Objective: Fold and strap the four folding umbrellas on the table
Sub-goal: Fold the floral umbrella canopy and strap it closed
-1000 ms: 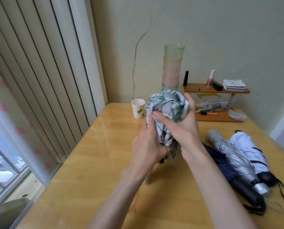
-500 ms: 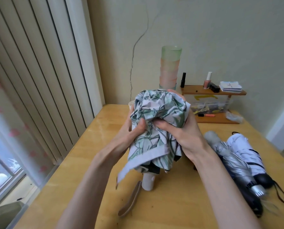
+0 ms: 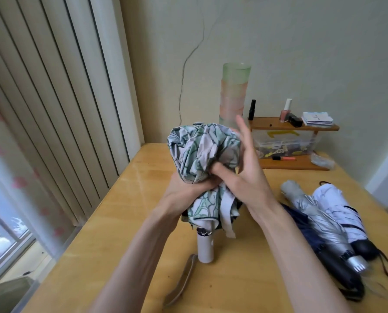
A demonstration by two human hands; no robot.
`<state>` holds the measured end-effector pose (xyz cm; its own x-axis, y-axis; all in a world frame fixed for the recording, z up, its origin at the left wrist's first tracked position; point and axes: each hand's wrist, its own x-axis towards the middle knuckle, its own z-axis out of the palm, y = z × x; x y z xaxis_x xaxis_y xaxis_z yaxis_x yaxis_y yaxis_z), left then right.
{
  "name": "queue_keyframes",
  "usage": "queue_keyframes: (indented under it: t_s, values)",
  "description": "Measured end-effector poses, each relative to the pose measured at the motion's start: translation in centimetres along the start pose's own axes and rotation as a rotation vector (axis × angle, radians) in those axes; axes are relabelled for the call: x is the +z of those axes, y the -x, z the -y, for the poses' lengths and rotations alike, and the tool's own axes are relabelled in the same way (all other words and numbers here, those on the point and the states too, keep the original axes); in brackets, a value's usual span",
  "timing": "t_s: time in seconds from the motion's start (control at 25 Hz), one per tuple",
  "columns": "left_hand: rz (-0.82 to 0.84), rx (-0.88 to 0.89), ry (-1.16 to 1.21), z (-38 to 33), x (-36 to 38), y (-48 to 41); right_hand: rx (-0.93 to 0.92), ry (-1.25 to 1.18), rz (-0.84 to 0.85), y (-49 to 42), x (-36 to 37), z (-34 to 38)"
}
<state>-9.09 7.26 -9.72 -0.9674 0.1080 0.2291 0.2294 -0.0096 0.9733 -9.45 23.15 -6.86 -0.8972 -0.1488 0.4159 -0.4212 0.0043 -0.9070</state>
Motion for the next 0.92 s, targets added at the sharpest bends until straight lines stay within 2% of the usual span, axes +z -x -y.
queue_keyframes:
  t_s: [0.12, 0.2, 0.28, 0.36, 0.44, 0.6, 0.72, 0.92]
  values:
    - [-0.033, 0.041, -0.091, 0.1, 0.5, -0.5, -0.028, 0.103, 0.033, 0.2, -0.3, 1.3]
    - [0.099, 0.111, -0.156, -0.3, 1.0, -0.5, -0.057, 0.201, -0.101, 0.3, -0.1, 2.2]
    - [0.202, 0.184, -0.248, -0.7, 1.8, 0.2, -0.102, 0.195, -0.217, 0.4, -0.1, 2.7]
    - [0.205, 0.242, -0.348, -0.7, 2.8, 0.7, -0.127, 0.154, -0.304, 0.5, -0.2, 2.5]
    - [0.206, 0.253, -0.334, -0.5, 3.4, 1.0, -0.116, 0.090, -0.366, 0.5, -0.4, 2.4]
    - [0.252, 0.152, -0.114, 0.5, 3.5, 1.5, -0.082, -0.099, -0.332, 0.4, -0.5, 2.2]
    - [0.316, 0.042, -0.070, 1.4, 3.3, 1.8, -0.082, -0.174, -0.296, 0.5, -0.4, 1.9]
    - [0.250, -0.050, -0.020, 1.8, 3.3, 2.1, -0.086, -0.163, -0.238, 0.3, 0.0, 2.1]
